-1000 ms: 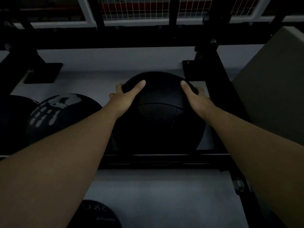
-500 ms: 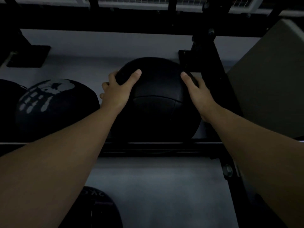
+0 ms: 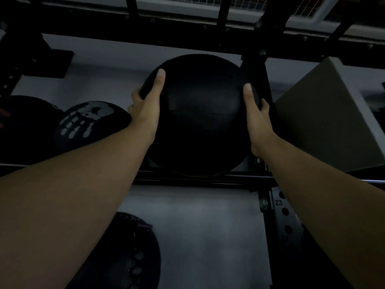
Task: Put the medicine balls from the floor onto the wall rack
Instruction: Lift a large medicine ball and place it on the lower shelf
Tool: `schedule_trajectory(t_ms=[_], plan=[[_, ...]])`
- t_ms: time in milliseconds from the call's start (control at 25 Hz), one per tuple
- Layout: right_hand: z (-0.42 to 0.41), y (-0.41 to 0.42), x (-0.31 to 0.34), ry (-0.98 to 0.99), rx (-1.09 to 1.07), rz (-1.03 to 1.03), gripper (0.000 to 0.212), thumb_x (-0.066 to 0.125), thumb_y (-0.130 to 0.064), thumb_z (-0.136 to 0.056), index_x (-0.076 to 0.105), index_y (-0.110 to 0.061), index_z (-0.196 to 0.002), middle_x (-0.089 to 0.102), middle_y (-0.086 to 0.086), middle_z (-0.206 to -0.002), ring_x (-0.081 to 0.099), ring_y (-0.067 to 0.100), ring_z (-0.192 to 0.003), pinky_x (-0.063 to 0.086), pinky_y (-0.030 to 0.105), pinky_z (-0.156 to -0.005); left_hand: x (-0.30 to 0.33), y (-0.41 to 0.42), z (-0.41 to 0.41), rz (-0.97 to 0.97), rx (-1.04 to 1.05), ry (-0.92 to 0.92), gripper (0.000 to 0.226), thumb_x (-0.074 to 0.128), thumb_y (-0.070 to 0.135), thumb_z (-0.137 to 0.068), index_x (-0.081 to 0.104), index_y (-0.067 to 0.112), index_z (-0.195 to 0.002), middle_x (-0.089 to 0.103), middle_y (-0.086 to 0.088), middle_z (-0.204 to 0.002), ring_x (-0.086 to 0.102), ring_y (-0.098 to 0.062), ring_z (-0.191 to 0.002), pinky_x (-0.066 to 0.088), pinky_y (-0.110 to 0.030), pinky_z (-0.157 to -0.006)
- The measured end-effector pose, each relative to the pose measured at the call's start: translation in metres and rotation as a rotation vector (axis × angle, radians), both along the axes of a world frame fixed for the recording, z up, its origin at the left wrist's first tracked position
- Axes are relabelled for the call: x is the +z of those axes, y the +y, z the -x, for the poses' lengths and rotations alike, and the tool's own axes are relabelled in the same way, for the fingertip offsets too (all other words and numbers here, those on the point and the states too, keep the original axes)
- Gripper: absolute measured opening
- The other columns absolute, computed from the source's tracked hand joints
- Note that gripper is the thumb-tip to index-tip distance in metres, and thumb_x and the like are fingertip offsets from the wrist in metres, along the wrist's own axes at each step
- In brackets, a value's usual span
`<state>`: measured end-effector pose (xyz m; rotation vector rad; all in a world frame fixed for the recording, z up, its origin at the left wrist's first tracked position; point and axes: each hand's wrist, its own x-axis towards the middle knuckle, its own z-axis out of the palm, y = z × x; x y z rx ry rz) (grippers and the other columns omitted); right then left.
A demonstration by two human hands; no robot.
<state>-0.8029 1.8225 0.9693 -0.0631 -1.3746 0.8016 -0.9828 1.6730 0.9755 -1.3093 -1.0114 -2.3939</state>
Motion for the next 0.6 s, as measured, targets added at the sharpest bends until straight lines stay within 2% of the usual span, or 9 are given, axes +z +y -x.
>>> schedule_trajectory(t_ms=[120, 280, 400, 600], plan=[[-0.014, -0.019, -0.023, 0.057, -0.022, 0.034, 0.113, 0.051, -0.094, -0.068, 0.014, -0.047, -0.164, 0.023, 0.006, -0.173, 0.035, 0.038, -0.152, 0.036, 0.059, -0.121, -0.023, -0.014, -0.026, -0.023, 0.043, -0.104, 0.113, 0.054, 0.093, -0.069, 0.024, 0.038, -0.164, 0.033, -0.006, -0.167, 0.039, -0.033, -0.148, 0.034, -0.056, -0.122], [-0.040, -0.035, -0.069, 0.084, -0.037, -0.007, 0.104, 0.048, -0.092, -0.072, 0.016, -0.050, -0.161, 0.020, 0.007, -0.169, 0.034, 0.036, -0.150, 0.037, 0.052, -0.117, -0.070, -0.028, -0.051, -0.112, 0.117, -0.054, 0.109, 0.055, 0.088, -0.070, 0.031, 0.033, -0.161, 0.039, -0.003, -0.163, 0.047, -0.024, -0.143, 0.041, -0.046, -0.120], [-0.062, -0.049, -0.097, 0.142, -0.037, 0.033, 0.101, 0.050, -0.089, -0.073, 0.023, -0.046, -0.160, 0.027, 0.007, -0.164, 0.038, 0.033, -0.146, 0.041, 0.049, -0.117, -0.092, -0.043, -0.077, -0.124, 0.122, -0.042, 0.111, 0.057, 0.088, -0.064, 0.037, 0.032, -0.158, 0.045, -0.002, -0.158, 0.052, -0.020, -0.138, 0.044, -0.042, -0.118], [-0.101, -0.065, -0.133, 0.151, -0.002, 0.106, 0.091, 0.055, -0.080, -0.082, 0.032, -0.038, -0.160, 0.037, 0.005, -0.159, 0.044, 0.028, -0.143, 0.044, 0.050, -0.116, -0.125, -0.062, -0.119, -0.072, 0.106, -0.107, 0.109, 0.064, 0.085, -0.061, 0.043, 0.032, -0.153, 0.051, -0.002, -0.153, 0.056, -0.022, -0.134, 0.046, -0.042, -0.116]])
